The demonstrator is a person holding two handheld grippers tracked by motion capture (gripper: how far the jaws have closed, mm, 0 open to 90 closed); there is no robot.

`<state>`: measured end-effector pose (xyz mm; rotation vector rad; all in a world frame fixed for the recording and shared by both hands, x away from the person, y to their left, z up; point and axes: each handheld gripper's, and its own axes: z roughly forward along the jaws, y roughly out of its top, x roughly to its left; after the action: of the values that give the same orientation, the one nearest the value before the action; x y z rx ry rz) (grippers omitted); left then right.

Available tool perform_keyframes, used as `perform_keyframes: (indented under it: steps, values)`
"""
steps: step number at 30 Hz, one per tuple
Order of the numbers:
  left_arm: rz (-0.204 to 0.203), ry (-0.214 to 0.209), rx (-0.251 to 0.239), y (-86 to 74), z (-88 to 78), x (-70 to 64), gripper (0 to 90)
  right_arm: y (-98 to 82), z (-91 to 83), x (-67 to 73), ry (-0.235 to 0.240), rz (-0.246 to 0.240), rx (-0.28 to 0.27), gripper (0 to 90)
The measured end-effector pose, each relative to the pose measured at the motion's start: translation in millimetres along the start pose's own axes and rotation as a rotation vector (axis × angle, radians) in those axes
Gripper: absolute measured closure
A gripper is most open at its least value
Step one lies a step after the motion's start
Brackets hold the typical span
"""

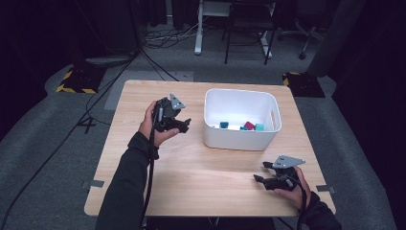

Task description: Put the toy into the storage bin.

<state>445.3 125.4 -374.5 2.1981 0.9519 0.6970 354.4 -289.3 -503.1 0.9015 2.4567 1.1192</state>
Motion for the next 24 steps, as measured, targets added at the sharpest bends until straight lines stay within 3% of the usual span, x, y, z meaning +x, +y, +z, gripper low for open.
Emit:
perform_keyframes:
  steps: [2, 5, 6, 13, 15, 17, 20, 24]
  values:
    - [-0.014, -0.014, 0.003, -7.1, -0.6, -1.2, 16.6, 0.0, 0.0, 0.0, 0.000, 0.001, 0.000, 30.4]
    - [0.008, 0.003, 0.027, -17.4, -2.2, -2.2, 16.7, 0.0, 0.1, 0.1, -0.001, 0.001, 0.000, 30.4]
    - [0.030, -0.009, 0.048, -20.4, -3.2, -1.4, 16.7, 0.0, 0.0, 0.1, -0.001, 0.001, 0.000, 30.4]
    - [0.037, -0.014, 0.073, -44.1, -9.3, -6.4, 16.7, 0.0, -0.1, -0.3, 0.000, -0.004, 0.002, 30.4]
    - [0.007, -0.018, 0.057, -52.6, -9.3, -10.1, 16.6, 0.0, 0.0, -0.2, 0.000, -0.002, 0.002, 30.5]
    - [0.032, -0.004, 0.078, -60.3, -10.9, -10.7, 16.6, 0.0, -0.1, -0.3, 0.000, -0.004, 0.002, 30.4]
    - [0.012, -0.023, 0.085, -73.6, -12.7, -12.8, 16.6, 0.0, 0.0, -0.3, 0.000, -0.004, 0.002, 30.5]
    - [0.050, -0.026, 0.125, -90.5, -17.8, -14.8, 16.6, 0.0, 0.0, -0.3, 0.000, -0.004, 0.002, 30.4]
